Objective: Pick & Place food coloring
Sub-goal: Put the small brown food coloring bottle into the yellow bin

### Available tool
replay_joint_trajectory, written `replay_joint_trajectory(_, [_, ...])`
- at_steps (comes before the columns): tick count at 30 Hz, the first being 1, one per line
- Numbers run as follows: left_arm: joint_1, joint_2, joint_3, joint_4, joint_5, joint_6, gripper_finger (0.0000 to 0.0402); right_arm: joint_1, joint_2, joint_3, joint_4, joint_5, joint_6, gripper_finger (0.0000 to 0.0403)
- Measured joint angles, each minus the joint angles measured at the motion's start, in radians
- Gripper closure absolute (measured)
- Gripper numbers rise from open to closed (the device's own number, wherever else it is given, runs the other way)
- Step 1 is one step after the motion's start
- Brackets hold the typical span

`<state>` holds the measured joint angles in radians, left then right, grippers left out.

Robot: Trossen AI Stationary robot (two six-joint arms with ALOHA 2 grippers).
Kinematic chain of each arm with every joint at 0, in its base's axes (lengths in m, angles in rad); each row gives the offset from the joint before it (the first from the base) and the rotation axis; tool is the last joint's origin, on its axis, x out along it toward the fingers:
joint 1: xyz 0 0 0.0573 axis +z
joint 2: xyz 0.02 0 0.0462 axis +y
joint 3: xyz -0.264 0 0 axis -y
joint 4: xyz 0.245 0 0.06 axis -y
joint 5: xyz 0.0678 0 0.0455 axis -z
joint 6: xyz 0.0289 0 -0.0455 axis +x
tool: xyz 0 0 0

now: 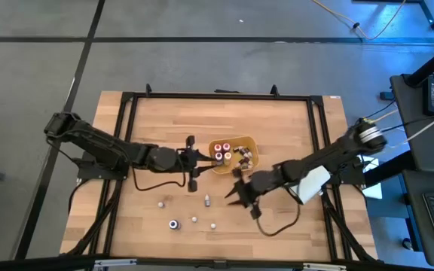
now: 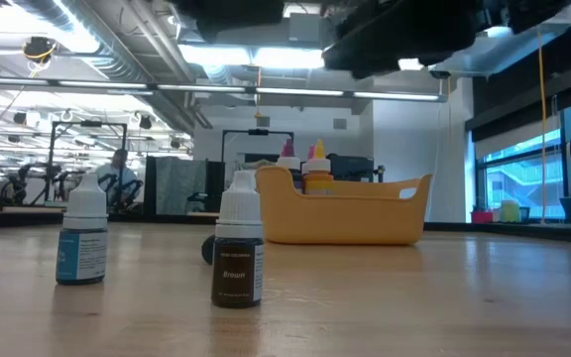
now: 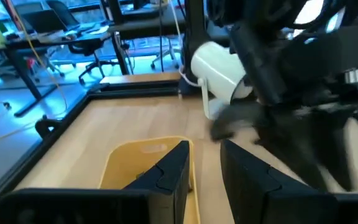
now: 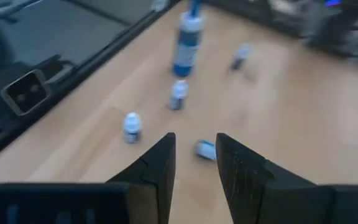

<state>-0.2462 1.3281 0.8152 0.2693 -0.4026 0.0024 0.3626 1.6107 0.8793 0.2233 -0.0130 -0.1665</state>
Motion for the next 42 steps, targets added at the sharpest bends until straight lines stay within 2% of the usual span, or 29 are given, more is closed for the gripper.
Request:
replay_joint_trajectory(2, [-0.003, -0.001, -0.001, 0.000, -0.007, 0.016, 0.0315, 0.008, 0.070, 0.044, -0.001, -0.033, 0.000, 0.0285])
replay_joint_trajectory(10, [-0.004, 0.001, 0.000, 0.021, -0.013, 0.014, 0.0316, 0.061, 0.306, 0.199, 0.004, -0.034, -0.035, 0.0284])
replay_joint_trajectory(14, [-0.009, 0.001, 0.000, 0.019, 0.003, -0.011, 0.0317, 0.090, 0.374, 0.265, 0.006, -0.037, -0.050, 0.0263])
replay_joint_trajectory(21, [-0.029, 0.001, 0.000, 0.018, 0.004, -0.016, 0.0318, 0.093, 0.410, 0.294, -0.002, -0.034, -0.047, 0.0206])
replay_joint_trajectory(27, [-0.035, 0.001, 0.000, 0.018, 0.004, -0.016, 0.0319, 0.093, 0.410, 0.294, 0.000, -0.033, -0.050, 0.0188])
replay_joint_trajectory(36, [-0.034, 0.002, 0.000, 0.018, 0.004, -0.016, 0.0316, 0.092, 0.498, 0.293, 0.092, -0.049, -0.048, 0.0190])
replay_joint_trajectory(42, [-0.035, 0.002, 0.001, 0.018, 0.004, -0.016, 0.0319, 0.079, 0.503, 0.294, 0.111, -0.088, -0.021, 0.0232])
